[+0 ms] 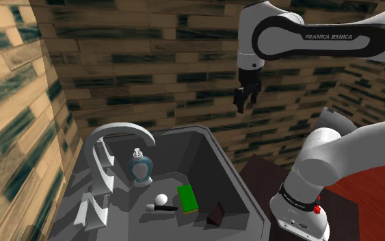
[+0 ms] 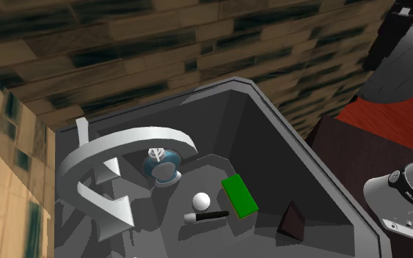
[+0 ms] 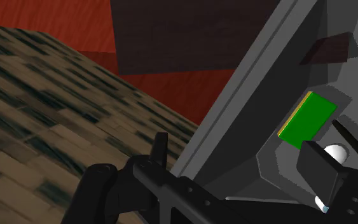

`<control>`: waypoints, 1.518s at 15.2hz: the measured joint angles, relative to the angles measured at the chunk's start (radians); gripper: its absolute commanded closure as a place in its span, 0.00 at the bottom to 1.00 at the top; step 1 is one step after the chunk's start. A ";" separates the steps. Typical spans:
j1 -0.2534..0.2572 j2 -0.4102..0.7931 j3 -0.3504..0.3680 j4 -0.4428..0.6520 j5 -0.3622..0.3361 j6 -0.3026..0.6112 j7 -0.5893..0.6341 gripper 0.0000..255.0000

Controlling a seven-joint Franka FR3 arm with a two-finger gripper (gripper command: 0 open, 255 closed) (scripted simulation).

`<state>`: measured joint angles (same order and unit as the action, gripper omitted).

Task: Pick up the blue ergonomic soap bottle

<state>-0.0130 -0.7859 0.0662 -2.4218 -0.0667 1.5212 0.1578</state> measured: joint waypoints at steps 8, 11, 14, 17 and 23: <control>0.019 0.155 0.084 0.004 0.062 0.157 0.119 0.00; 0.022 0.249 0.119 0.025 0.077 0.237 0.171 0.00; 0.025 0.350 0.157 0.057 0.086 0.312 0.229 0.00; 0.027 0.449 0.190 0.108 0.085 0.365 0.284 0.00; 0.032 0.679 0.248 0.241 0.046 0.469 0.405 0.00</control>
<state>0.0188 -0.1072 0.3140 -2.1808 -0.0210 1.9901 0.5632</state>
